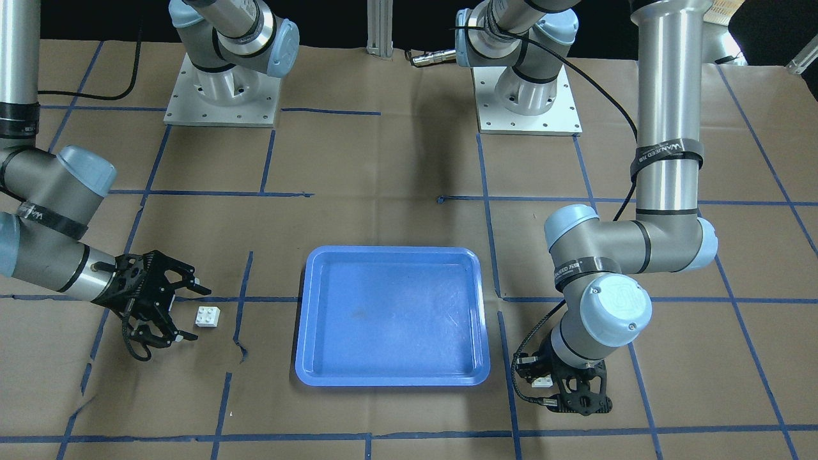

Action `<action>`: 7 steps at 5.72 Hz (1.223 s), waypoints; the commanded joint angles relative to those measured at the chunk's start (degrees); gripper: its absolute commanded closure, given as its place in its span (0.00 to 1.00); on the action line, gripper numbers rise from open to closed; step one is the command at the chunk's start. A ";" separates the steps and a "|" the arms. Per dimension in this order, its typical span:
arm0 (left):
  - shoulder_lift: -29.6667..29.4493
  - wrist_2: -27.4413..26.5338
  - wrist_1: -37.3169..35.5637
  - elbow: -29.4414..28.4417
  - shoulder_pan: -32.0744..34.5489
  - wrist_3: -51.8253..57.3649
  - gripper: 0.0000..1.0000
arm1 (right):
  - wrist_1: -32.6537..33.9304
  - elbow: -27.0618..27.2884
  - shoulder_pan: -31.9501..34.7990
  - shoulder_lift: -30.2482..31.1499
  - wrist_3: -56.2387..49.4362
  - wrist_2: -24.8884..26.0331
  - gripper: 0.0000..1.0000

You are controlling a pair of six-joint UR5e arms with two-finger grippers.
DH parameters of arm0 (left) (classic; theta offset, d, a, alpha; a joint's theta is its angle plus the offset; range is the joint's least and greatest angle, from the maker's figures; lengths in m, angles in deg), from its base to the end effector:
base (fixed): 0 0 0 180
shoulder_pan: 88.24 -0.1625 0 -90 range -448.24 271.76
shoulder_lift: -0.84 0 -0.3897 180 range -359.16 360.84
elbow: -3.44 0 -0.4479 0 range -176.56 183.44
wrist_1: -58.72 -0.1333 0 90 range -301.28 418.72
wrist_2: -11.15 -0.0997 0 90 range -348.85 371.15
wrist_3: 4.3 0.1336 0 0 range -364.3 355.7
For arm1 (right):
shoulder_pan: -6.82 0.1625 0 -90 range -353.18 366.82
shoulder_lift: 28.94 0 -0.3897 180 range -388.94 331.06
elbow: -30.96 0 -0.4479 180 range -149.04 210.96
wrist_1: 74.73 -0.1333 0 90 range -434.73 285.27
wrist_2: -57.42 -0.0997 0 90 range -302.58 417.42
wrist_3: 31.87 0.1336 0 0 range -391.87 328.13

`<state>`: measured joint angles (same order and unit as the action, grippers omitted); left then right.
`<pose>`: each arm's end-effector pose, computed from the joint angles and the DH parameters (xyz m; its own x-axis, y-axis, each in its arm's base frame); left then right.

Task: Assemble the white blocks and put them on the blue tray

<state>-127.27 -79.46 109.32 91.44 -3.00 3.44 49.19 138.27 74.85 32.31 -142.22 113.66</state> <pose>-0.0725 -0.7181 0.0775 -0.9985 0.0512 -0.0183 0.0521 0.9971 -0.0554 -0.0217 -0.6084 0.0521 -0.0900 -0.9959 -0.0082 -0.8091 0.0779 -0.5825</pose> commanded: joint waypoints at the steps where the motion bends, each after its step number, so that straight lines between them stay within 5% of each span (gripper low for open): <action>1: 1.97 -0.09 0.99 -0.64 -1.75 6.30 1.00 | 0.01 -0.34 0.00 -0.08 -0.12 0.11 0.43; 3: 9.24 0.26 1.70 5.65 1.83 25.80 1.00 | 0.71 -0.43 0.00 0.27 -0.04 0.11 0.74; 5: 13.48 0.00 1.61 10.94 9.63 42.62 1.00 | 0.36 -2.87 0.35 1.49 0.84 0.19 0.78; 7: 11.05 0.18 1.17 11.49 15.09 63.60 1.00 | -5.49 -3.95 0.53 8.41 0.76 0.63 0.82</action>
<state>-115.27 -79.36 110.55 102.69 9.22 56.72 46.82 134.69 75.31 37.38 -141.45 114.19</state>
